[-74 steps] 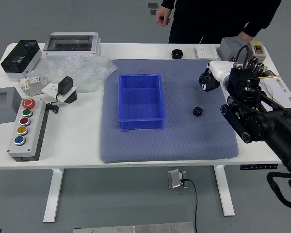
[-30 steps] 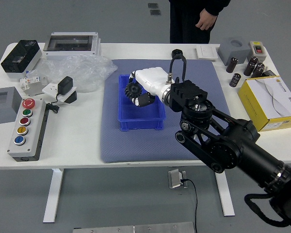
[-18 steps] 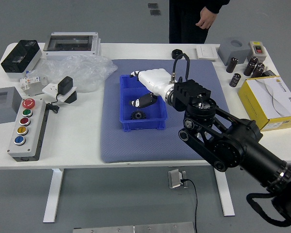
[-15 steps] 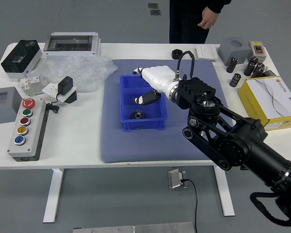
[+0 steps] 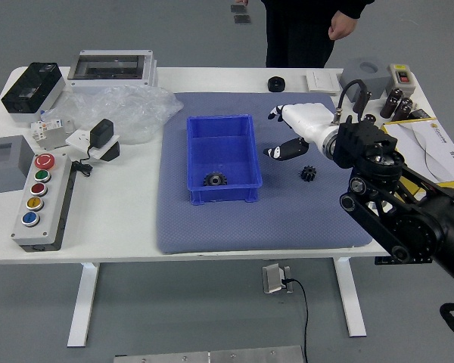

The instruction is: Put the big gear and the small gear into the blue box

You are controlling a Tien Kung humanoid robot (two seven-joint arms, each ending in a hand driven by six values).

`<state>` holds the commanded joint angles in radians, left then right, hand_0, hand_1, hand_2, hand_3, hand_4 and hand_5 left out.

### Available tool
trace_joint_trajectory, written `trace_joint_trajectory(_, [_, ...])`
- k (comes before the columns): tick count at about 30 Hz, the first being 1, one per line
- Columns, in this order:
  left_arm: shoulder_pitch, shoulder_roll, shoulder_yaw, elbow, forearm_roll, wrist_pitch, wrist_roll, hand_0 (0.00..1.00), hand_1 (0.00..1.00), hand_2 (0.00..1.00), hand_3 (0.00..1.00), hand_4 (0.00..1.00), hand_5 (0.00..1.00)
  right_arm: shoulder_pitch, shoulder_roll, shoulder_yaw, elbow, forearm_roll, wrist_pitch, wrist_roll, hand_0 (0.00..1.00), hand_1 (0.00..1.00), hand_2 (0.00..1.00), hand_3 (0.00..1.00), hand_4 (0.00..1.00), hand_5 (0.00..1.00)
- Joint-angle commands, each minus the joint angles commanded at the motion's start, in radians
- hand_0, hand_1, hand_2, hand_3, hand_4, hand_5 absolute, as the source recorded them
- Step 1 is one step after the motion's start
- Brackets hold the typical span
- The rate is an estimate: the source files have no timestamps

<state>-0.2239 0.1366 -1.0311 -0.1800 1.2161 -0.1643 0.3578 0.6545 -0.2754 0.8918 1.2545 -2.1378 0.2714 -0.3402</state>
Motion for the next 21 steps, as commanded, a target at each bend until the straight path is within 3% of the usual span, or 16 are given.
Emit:
trace_joint_trajectory(1, [0.000,0.000,0.000,0.000,-0.001,0.000,0.000,0.824,0.786,0.779,0.760,0.665,0.380,-0.001,-0.006,-0.003,-0.008,0.002,0.001,0.001,0.702,0.653,0.744,0.693,0.781,0.431])
trace_joint_trajectory(11, [-0.003,0.001,0.001,0.000,-0.005,0.002,-0.001,0.824,0.786,0.779,0.759,0.664,0.380,-0.009,-0.045,-0.057,-0.067,0.018,0.019,0.004,0.698,0.646,0.735,0.680,0.766,0.410])
trace_joint_trajectory(21, [-0.004,-0.001,0.001,0.000,-0.006,0.002,-0.002,0.824,0.786,0.780,0.759,0.664,0.380,-0.018,-0.048,-0.077,-0.105,0.028,0.026,0.005,0.692,0.644,0.733,0.673,0.749,0.393])
